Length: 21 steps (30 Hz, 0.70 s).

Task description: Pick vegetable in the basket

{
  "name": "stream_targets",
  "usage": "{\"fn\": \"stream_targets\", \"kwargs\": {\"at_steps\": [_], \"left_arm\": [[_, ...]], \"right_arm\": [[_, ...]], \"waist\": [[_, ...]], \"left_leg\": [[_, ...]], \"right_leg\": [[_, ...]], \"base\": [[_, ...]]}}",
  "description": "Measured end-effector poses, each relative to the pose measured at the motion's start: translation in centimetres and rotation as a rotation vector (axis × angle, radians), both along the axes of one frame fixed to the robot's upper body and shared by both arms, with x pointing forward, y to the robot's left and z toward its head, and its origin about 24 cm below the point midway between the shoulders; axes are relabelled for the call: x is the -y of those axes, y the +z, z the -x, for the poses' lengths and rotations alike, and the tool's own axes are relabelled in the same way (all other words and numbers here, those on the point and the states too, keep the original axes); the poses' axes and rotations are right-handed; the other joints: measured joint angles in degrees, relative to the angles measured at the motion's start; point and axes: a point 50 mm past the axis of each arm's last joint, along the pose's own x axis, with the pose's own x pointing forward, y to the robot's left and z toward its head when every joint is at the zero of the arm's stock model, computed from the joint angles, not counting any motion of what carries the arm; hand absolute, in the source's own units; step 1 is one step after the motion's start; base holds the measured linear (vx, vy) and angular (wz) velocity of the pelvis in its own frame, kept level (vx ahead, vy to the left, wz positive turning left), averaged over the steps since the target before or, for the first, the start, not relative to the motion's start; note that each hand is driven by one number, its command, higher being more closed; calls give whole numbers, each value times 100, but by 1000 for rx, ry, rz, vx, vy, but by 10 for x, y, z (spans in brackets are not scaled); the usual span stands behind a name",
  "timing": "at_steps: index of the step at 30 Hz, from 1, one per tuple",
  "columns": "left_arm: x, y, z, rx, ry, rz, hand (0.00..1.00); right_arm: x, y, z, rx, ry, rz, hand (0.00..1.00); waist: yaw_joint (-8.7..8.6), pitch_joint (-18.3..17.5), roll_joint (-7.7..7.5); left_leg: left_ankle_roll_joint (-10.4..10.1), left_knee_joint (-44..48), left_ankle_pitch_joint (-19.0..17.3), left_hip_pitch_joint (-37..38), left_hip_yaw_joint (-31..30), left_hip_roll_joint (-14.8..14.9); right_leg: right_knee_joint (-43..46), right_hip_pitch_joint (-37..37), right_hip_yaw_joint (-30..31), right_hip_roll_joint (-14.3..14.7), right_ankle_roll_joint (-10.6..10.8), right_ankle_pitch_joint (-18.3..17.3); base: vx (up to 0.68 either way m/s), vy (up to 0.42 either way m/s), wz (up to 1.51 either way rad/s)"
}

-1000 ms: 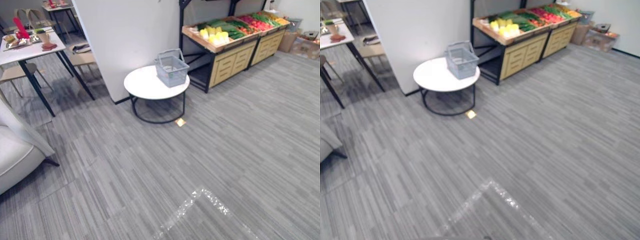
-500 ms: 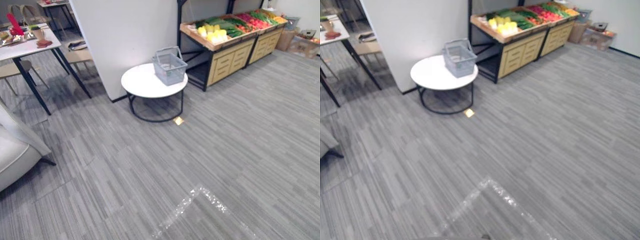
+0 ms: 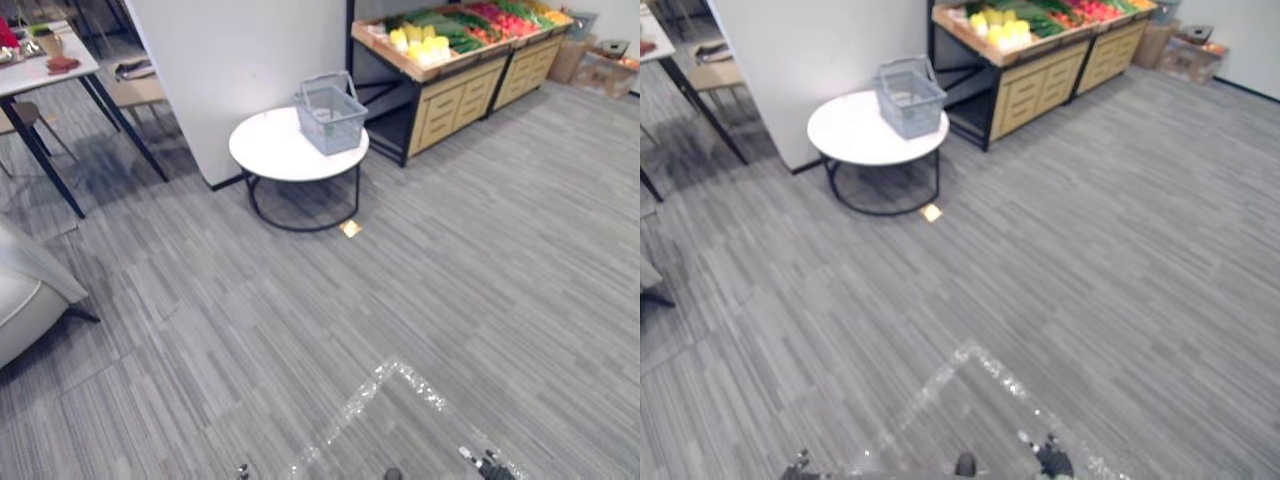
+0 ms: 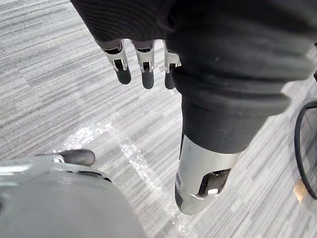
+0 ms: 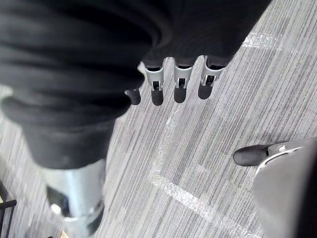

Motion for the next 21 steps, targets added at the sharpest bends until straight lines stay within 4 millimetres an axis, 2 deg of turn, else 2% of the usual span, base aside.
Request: {"fn": "stream_targets", "kwargs": {"at_steps": [9,12,14,15,17,18,19,21], "left_arm": [[5,3,-23,62,14,26,0],[4,4,-27,68,19,20,0],[3,3,-26,61,41,19,0],[1,3,-24,57,68,20,0],[-4,4,-24,60,93,16,0],[-4,3,-21,55,120,23,0],[1,1,-19,55,156,43,0],[1,2,-20,77,200,61,0]], "right_arm": [[-1,1,-7,15,-2,-4,0],[-1,2,-10,23,-1,-5,0],[-2,3,-16,34,2,-7,0],[-3,4,-21,48,8,-9,0],[-4,4,-22,44,13,-11,0],[-1,4,-22,45,5,-3,0],[3,6,-23,49,6,9,0],[2,6,-24,50,8,12,0]], "waist": [[-13,67,75],[-12,199,69],[-5,269,109],[-9,315,82],[-2,459,53],[-2,523,137],[-2,599,210],[22,637,191]], "left_leg": [[-89,127,-56,-57,65,-26],[-104,220,-65,-98,74,-26],[-190,656,-273,-347,208,80],[-291,1248,-468,-637,297,222],[-369,2633,-515,-1210,406,445],[-301,3653,-430,-1620,353,686],[-140,4454,-141,-1934,269,887],[-35,5253,271,-2290,181,1002]], "right_leg": [[29,-14,39,-37,-10,11],[34,-30,43,-51,-35,29],[178,-174,84,-23,-160,-108],[402,-329,91,8,-265,-250],[567,-335,111,-7,-378,-350],[639,-266,116,56,-435,-416],[670,-130,102,103,-495,-468],[704,58,122,56,-538,-567]], "base": [[26,-11,-6],[-40,-12,-1],[-78,-40,-15],[-45,-59,-18],[-43,-113,-12],[3,-129,-13],[28,-104,-10],[77,-14,0]]}}
